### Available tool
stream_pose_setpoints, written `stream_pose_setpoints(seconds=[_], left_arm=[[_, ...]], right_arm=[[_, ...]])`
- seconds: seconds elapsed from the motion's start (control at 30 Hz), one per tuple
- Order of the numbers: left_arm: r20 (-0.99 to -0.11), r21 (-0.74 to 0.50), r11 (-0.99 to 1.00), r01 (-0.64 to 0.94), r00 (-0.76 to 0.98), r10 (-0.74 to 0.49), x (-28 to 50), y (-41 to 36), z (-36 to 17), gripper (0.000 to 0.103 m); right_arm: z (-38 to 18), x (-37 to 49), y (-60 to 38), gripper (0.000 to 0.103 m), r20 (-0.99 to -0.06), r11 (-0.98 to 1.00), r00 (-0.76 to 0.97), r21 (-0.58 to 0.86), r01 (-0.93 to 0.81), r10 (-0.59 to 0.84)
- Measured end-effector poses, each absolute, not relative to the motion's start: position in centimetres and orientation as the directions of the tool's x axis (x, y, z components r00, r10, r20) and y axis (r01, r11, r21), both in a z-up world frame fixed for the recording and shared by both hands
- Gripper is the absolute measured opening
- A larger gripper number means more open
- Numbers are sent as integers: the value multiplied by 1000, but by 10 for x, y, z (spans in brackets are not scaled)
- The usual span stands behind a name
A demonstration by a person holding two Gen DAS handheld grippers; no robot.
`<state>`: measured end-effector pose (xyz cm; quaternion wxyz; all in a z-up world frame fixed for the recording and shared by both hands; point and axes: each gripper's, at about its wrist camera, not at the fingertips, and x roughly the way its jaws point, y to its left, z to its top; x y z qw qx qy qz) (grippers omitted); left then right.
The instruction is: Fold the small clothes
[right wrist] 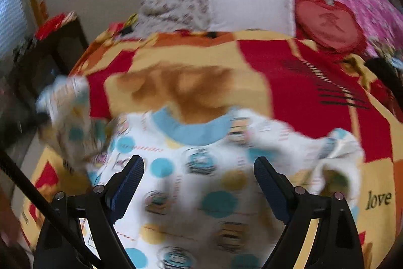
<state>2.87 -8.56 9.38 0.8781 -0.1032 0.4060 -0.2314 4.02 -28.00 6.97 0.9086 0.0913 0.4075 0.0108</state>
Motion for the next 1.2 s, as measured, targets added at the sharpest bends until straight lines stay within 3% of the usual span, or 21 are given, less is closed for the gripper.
stream_pose_setpoints(seconds=[0.37, 0.4, 0.47, 0.53, 0.7, 0.83, 1.07, 1.13, 1.17, 1.2], left_arm=[[-735, -308, 863, 401, 476, -483, 16, -156, 52, 14], [-731, -316, 858, 406, 473, -493, 14, -157, 53, 18], [-717, -340, 835, 432, 455, -527, 10, -159, 57, 48], [-713, -322, 834, 447, 465, -525, 3, -156, 65, 64], [-700, -262, 856, 446, 522, -487, -9, -117, 87, 65], [-718, -157, 923, 350, 601, -350, 2, -83, 87, 67], [-771, -132, 946, 296, 569, -286, 19, -69, 57, 67], [-782, -134, 947, 291, 556, -282, 21, -69, 49, 67], [-788, -137, 948, 288, 549, -280, 22, -69, 45, 67], [-792, -138, 948, 286, 543, -279, 22, -70, 43, 67]], right_arm=[[60, 32, -313, 93, -734, 943, 658, 315, 109, 169], [59, 32, -314, 93, -733, 939, 657, 324, 113, 174], [57, 32, -317, 93, -732, 932, 657, 340, 124, 180], [57, 31, -318, 92, -731, 928, 655, 352, 122, 192], [58, 27, -319, 93, -720, 910, 652, 400, 110, 238], [52, 29, -313, 93, -738, 907, 625, 406, 108, 256], [27, 32, -290, 92, -806, 964, 575, 244, 109, 139], [22, 34, -285, 84, -819, 978, 565, 185, 96, 99], [21, 33, -282, 74, -816, 984, 573, 153, 94, 73], [21, 33, -282, 51, -811, 986, 581, 147, 81, 73]])
